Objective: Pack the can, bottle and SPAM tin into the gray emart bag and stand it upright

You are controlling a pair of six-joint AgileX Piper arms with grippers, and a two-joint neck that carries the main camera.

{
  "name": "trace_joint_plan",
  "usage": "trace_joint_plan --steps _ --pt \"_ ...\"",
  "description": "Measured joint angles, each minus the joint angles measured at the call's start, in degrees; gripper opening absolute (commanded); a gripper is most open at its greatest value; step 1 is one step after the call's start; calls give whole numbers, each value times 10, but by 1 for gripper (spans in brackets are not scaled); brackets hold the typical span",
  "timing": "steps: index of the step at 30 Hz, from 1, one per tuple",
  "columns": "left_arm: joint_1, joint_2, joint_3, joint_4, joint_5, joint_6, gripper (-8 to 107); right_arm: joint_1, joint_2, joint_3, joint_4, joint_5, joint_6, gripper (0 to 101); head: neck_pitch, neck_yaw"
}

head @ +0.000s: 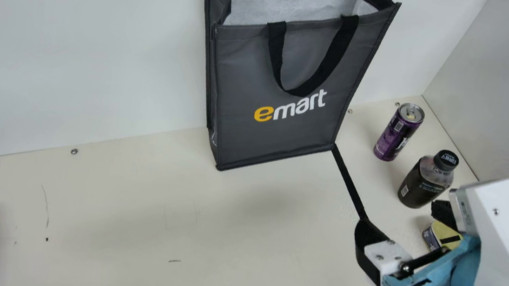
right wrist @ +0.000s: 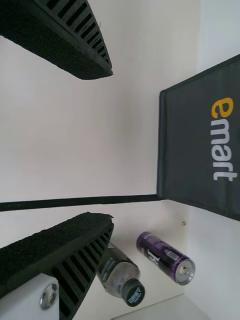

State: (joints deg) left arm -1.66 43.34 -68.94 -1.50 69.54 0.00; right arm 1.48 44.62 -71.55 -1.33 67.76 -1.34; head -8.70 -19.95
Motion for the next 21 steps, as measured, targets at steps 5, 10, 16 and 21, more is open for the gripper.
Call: trace_joint_plan --steps 5,10,16,21 --pt "0 0 0 0 0 0 90 3 17 -16 -10 -6 -12 95 0 1" --pt "0 0 0 0 0 0 90 7 37 -40 -20 -9 -34 95 0 0" --pt "0 0 0 0 0 0 90 13 66 -77 -31 -10 -65 95 0 0" --pt "0 0 0 0 0 0 90 14 92 -111 -36 -6 -94 95 0 0"
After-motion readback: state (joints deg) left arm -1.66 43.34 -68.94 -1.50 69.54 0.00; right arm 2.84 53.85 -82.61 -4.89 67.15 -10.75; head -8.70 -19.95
